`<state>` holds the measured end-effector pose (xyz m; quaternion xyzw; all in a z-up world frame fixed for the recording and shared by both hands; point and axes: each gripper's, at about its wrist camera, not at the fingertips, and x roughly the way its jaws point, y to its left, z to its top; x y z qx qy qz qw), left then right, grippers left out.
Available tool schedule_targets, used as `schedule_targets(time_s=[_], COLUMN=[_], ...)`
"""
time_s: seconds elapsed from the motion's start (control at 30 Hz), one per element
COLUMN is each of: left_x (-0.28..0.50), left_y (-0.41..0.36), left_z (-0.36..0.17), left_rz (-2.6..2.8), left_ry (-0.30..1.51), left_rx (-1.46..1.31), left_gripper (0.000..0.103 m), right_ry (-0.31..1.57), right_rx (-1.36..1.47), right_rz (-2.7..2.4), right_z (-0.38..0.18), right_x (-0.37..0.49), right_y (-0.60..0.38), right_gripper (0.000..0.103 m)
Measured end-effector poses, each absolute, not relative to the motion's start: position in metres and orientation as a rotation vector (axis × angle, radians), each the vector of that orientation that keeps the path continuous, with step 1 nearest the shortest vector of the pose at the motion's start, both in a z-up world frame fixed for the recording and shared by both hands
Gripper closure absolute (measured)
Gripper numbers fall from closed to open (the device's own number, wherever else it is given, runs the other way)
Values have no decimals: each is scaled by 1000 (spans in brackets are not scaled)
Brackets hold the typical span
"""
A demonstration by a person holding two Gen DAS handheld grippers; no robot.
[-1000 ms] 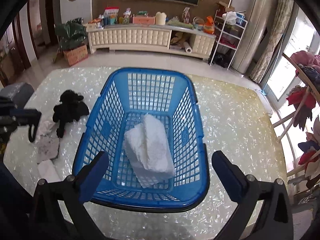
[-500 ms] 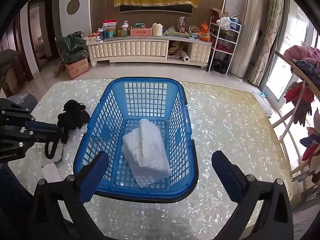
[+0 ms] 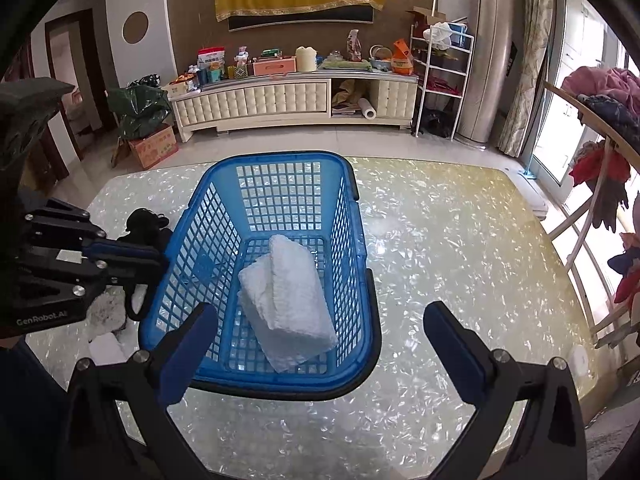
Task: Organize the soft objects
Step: 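Lower the left gripper into the basket and release the black rubber ring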
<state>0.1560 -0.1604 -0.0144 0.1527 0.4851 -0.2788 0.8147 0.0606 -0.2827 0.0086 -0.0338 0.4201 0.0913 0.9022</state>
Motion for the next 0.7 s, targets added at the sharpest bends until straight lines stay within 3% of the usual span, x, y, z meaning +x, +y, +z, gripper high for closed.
schedule_targets(time_s=[0.7], left_x=[187], left_y=[-194], left_z=[-69], left_rz=[-636], left_ry=[1130], left_rx=[355], left_gripper=[97], right_ry=[925], right_rx=[-27], right_rz=[131], right_z=[-2], right_x=[69], right_y=[-303], right_gripper=[0])
